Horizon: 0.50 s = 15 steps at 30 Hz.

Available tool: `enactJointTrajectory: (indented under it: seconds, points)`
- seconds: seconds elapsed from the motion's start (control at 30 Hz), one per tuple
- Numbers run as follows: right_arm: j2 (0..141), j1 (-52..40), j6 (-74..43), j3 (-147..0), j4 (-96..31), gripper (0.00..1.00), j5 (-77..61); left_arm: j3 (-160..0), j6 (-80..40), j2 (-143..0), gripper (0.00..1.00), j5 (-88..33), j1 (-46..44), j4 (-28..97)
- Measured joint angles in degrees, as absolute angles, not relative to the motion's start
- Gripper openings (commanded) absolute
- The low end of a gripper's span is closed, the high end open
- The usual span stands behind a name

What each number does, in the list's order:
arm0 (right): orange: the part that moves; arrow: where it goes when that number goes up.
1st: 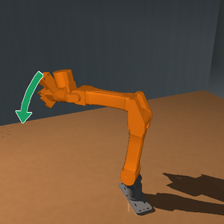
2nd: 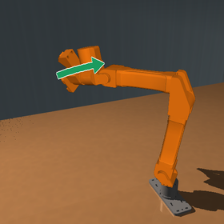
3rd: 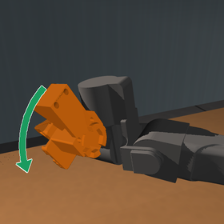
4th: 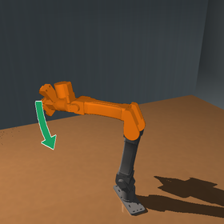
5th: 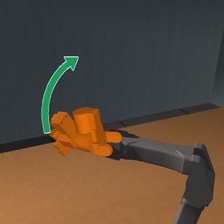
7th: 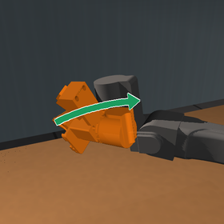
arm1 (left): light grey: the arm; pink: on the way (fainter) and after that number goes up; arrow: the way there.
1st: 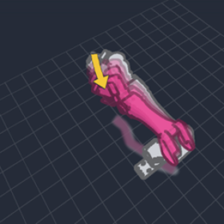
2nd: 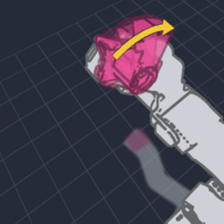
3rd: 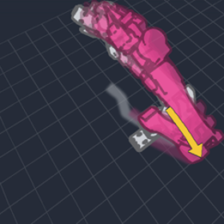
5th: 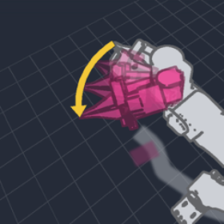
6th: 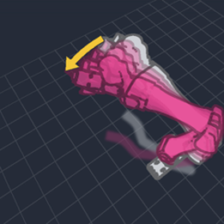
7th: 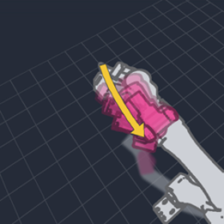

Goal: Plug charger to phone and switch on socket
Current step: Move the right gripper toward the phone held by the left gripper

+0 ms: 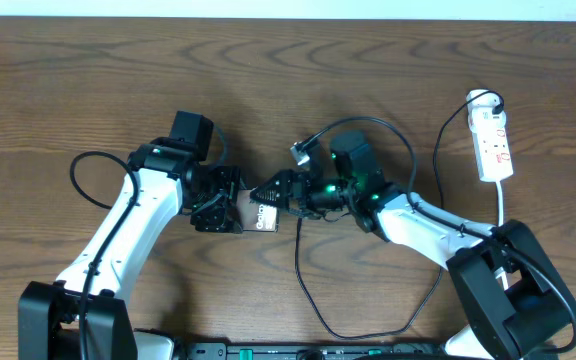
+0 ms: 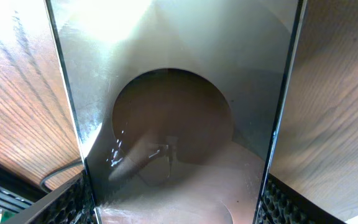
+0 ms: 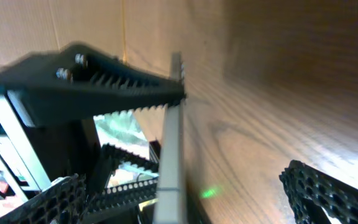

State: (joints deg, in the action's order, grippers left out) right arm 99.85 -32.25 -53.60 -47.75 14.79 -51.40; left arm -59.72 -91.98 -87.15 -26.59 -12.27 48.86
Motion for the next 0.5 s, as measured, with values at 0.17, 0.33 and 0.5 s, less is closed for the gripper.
enactJointTrajectory:
  seconds: [0.17,0.33,0.5]
  points:
    - [99.9,-34.7,-53.6,-47.7,15.5,0.99,-50.3,-59.7,-94.1,-87.2,0.07,-26.6,-13.3,48.2]
    - [99.9,-36.4,-53.7,-47.7,15.6,0.86,-48.7,-59.7,-95.0,-87.2,0.07,-26.6,-14.2,48.1]
    - [99.9,-37.3,-53.6,-47.8,15.7,0.72,-47.4,-59.7,-96.1,-87.2,0.07,-26.6,-15.6,48.1]
